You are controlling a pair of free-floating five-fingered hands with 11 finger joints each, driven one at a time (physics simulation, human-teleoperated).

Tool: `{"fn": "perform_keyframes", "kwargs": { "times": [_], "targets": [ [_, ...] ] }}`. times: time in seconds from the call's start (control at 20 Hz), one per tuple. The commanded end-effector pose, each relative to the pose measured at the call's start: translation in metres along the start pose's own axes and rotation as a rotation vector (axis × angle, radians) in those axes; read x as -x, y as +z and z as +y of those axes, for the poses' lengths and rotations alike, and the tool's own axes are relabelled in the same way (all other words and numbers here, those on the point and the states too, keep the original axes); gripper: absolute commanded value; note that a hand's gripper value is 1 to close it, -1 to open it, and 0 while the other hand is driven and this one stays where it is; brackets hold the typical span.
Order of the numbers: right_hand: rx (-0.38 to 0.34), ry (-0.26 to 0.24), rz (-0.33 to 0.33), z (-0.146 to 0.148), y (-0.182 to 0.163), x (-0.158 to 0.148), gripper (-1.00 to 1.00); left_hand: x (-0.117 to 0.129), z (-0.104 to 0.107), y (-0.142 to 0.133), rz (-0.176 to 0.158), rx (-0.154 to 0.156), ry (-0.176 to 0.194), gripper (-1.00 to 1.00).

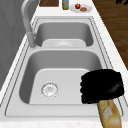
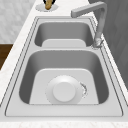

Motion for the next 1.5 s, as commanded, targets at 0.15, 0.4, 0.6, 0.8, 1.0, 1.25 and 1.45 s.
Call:
{"fn": "perform_keyframes", "kwargs": {
  "times": [0.15, 0.4, 0.6, 0.8, 1.0, 1.25, 1.45],
  "targets": [
    [0.000, 0.000, 0.000, 0.000, 0.000, 0.000, 0.00, -0.009, 0.006, 0.050, -0.028, -0.044, -0.002, 1.00],
    [0.000, 0.000, 0.000, 0.000, 0.000, 0.000, 0.00, -0.010, 0.000, 0.088, -0.040, -0.059, -0.006, 1.00],
    [0.000, 0.000, 0.000, 0.000, 0.000, 0.000, 0.00, -0.011, -0.004, 0.119, -0.058, -0.078, -0.028, 1.00],
    [0.000, 0.000, 0.000, 0.000, 0.000, 0.000, 0.00, -0.013, -0.007, 0.148, -0.069, -0.089, -0.038, 1.00],
    [0.000, 0.000, 0.000, 0.000, 0.000, 0.000, 0.00, -0.013, -0.012, 0.179, -0.074, -0.107, -0.032, 1.00],
    [0.000, 0.000, 0.000, 0.000, 0.000, 0.000, 0.00, -0.017, -0.029, 0.217, -0.081, -0.115, -0.033, 1.00],
    [0.000, 0.000, 0.000, 0.000, 0.000, 0.000, 0.00, -0.025, -0.046, 0.243, -0.091, -0.116, -0.042, 1.00]
  ]
}}
